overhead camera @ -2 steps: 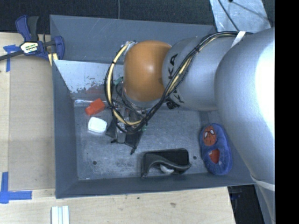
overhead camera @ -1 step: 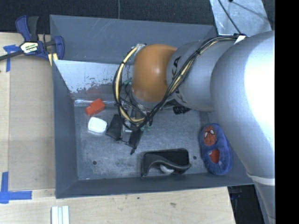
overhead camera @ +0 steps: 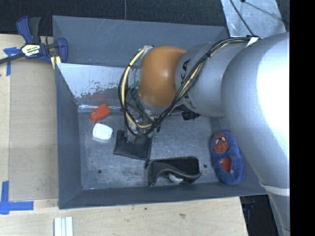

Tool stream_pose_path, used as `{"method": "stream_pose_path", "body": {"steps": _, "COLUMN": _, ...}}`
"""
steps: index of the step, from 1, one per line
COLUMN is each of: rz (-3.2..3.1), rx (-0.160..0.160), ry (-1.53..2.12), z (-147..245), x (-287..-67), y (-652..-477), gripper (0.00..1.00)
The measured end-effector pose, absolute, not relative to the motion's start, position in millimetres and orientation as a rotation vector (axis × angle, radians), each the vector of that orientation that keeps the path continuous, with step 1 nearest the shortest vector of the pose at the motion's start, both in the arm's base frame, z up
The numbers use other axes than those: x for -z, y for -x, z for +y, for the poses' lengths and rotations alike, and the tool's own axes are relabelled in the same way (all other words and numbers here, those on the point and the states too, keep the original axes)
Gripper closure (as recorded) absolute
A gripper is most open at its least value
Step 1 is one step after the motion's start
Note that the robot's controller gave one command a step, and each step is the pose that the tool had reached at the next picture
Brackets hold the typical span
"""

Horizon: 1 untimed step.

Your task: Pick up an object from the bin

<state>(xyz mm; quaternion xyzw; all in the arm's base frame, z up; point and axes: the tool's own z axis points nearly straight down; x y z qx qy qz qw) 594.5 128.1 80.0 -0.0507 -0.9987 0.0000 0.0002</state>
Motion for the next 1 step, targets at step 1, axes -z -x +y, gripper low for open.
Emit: {"method": "stream_pose_path", "body": {"steps": 1, "rz": -3.150, "rx": 0.006, "ry": 0.140, "z": 151.9, "x": -228.3, "y": -589.5, "gripper": 1.00}}
